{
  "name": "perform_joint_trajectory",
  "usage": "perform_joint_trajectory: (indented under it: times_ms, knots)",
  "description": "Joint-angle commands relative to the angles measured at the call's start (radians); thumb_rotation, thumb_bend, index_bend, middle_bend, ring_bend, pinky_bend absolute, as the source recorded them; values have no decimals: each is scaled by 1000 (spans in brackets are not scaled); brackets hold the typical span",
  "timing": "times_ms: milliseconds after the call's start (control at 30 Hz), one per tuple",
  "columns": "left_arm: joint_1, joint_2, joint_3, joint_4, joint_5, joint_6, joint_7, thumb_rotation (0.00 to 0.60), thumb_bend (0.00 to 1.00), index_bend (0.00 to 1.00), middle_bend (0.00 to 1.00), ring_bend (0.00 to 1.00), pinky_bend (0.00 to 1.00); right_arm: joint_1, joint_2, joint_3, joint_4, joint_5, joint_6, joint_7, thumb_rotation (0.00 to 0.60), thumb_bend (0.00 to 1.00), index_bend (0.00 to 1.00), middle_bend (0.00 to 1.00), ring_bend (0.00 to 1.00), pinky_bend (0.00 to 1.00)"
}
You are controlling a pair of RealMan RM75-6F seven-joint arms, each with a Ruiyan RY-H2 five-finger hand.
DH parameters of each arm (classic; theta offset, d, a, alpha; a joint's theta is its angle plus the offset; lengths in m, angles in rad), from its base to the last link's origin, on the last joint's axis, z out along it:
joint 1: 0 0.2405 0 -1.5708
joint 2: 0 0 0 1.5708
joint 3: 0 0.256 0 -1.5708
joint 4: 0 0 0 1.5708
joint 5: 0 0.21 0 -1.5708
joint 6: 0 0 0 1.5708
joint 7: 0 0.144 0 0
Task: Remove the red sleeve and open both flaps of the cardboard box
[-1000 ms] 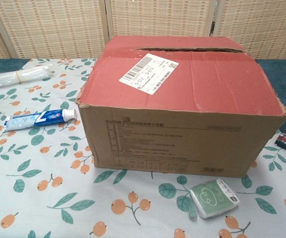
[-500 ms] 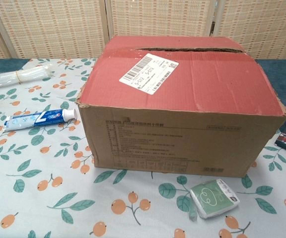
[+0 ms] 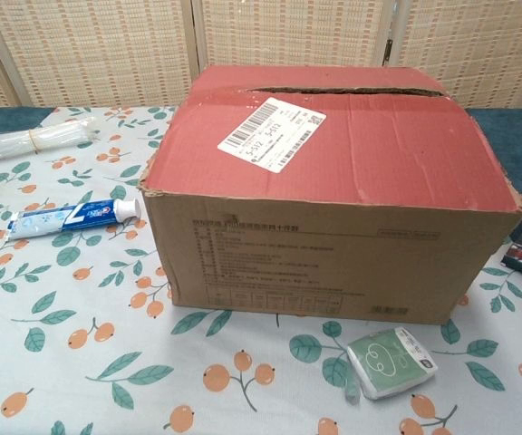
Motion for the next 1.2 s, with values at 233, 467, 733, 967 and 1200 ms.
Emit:
perform_joint_trajectory:
  times_ms: [233, 467, 733, 967, 1200]
  knots:
    - [-9, 26, -5, 28, -31, -43, -75, 600, 288, 0, 0, 0, 0, 76, -110, 2, 70, 29, -20, -63, 600, 397, 0, 0, 0, 0]
    - [-12, 43, -14, 41, -58, -68, -121, 600, 288, 0, 0, 0, 0, 132, -209, 11, 158, 60, -18, -100, 600, 397, 0, 0, 0, 0]
    - [-16, 45, -16, 48, -80, -89, -126, 600, 288, 0, 0, 0, 0, 183, -250, 11, 193, 103, -51, -126, 600, 397, 0, 0, 0, 0]
    - [-14, 47, -18, 58, -93, -98, -146, 600, 288, 0, 0, 0, 0, 197, -270, -3, 202, 121, -46, -144, 600, 398, 0, 0, 0, 0]
    - [-15, 47, -17, 60, -85, -94, -153, 600, 288, 0, 0, 0, 0, 241, -316, -1, 280, 157, -91, -135, 600, 397, 0, 0, 0, 0]
